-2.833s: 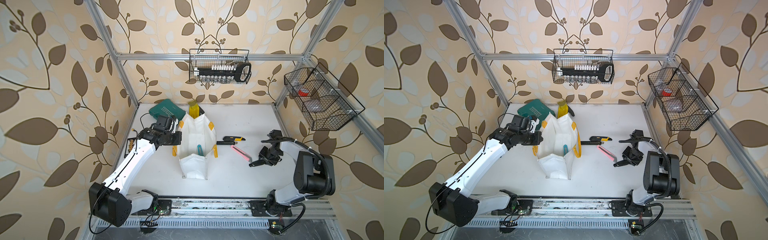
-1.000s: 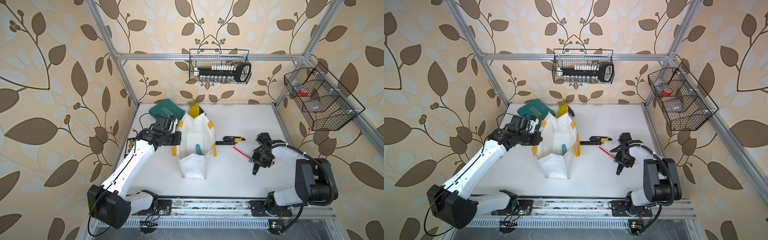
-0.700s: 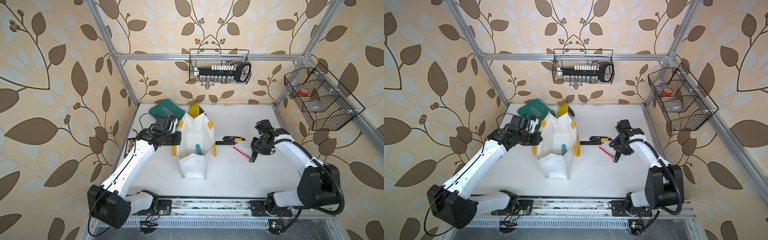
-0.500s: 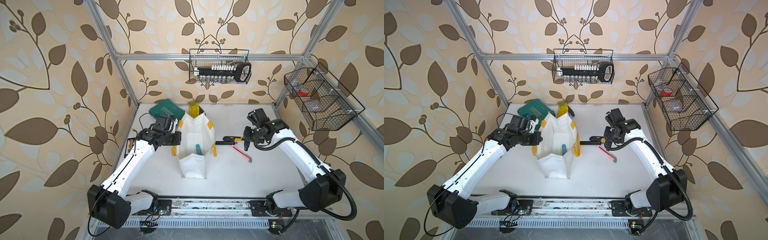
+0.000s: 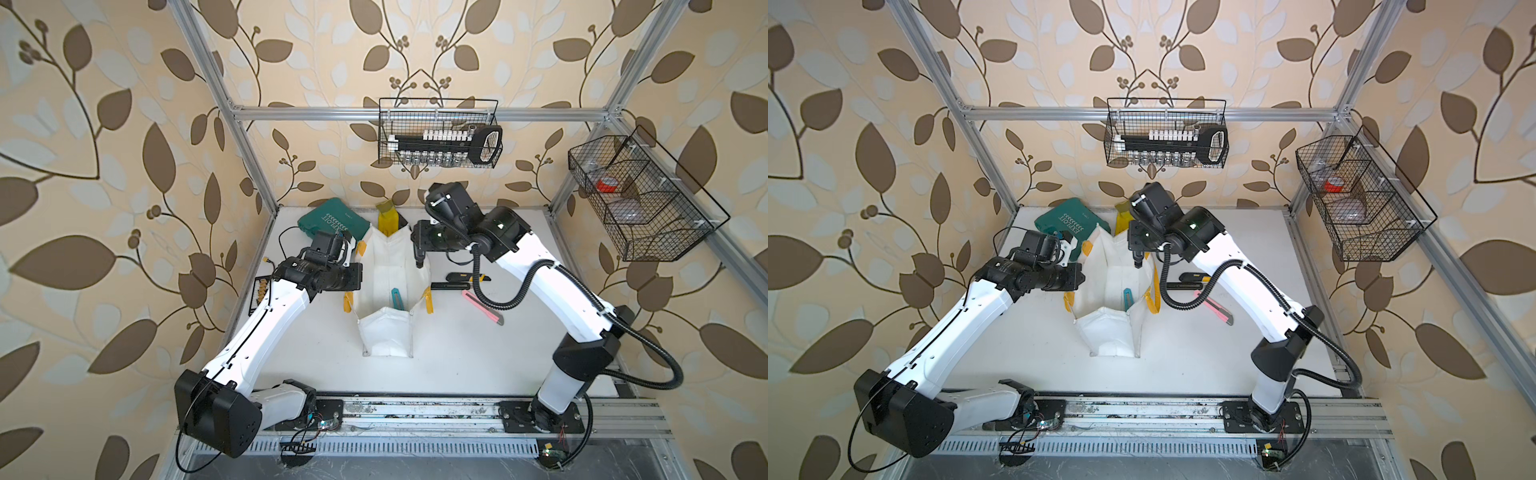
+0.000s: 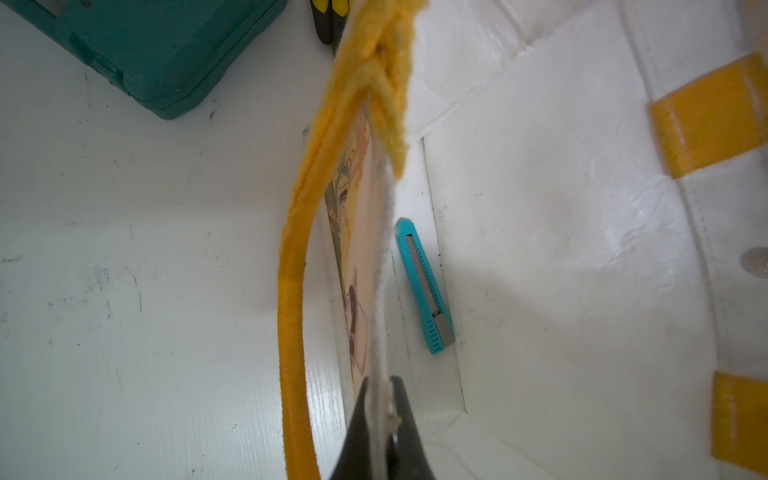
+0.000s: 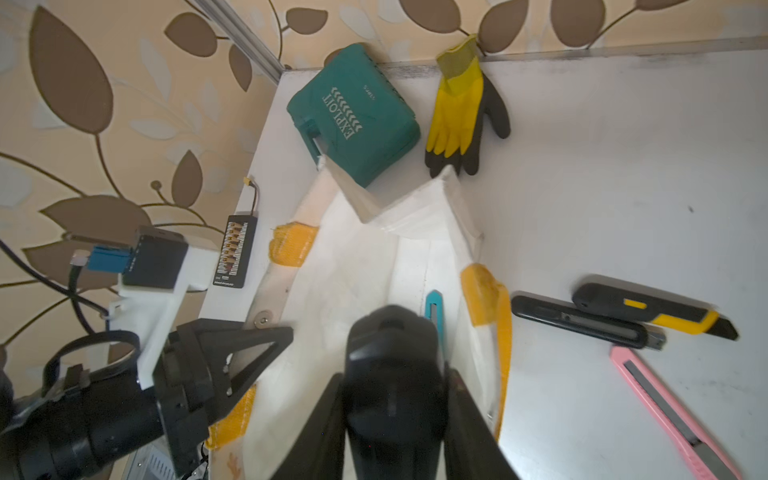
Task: Place the art knife into the pouch
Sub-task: Place the utility knife in the pouch.
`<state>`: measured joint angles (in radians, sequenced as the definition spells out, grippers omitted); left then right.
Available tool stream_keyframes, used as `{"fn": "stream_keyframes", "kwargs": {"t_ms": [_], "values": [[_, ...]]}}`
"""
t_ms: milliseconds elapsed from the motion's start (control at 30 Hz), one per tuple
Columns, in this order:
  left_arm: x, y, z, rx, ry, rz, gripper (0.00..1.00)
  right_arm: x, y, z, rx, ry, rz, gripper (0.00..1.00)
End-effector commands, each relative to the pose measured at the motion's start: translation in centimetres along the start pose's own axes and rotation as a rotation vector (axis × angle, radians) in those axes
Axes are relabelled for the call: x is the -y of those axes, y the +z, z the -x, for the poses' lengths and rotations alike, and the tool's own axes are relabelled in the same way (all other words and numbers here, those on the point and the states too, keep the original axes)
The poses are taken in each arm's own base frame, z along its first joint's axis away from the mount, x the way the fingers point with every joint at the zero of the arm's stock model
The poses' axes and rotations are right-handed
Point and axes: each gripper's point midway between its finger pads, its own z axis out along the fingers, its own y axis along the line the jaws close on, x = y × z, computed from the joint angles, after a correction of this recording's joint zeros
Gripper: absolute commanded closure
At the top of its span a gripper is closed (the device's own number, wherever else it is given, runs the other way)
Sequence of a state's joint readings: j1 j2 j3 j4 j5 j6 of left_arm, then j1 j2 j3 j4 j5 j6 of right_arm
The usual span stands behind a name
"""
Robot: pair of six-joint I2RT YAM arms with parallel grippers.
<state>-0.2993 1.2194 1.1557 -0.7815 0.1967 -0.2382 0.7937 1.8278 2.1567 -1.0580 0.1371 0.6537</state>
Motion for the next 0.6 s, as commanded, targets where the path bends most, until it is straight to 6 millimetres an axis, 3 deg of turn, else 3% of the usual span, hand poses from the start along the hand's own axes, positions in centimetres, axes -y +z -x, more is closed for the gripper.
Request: {"fn": "stream_keyframes", "kwargs": {"t_ms": [0, 100, 300, 567], "values": [[-0.1, -1.0, 1.1, 0.067, 0.02, 0.004, 1.0, -1.6, 3.1, -2.3, -0.094, -0.041, -0.008, 0.7], [-0.1, -1.0, 1.2, 0.07, 0.021, 0.005, 1.0, -2.6, 6.5, -4.6, -0.17, -0.056, 0.011, 0.7], [-0.2, -1.0, 1.1, 0.067, 0.017, 0.008, 1.0, -1.2, 12.8, -10.4, -0.336, -0.065, -0.03, 0.71], [-0.2, -0.8, 1.1, 0.062, 0.016, 0.01, 1.0, 2.3, 17.0, -17.3, -0.505, -0.11, -0.126, 0.71]]}}
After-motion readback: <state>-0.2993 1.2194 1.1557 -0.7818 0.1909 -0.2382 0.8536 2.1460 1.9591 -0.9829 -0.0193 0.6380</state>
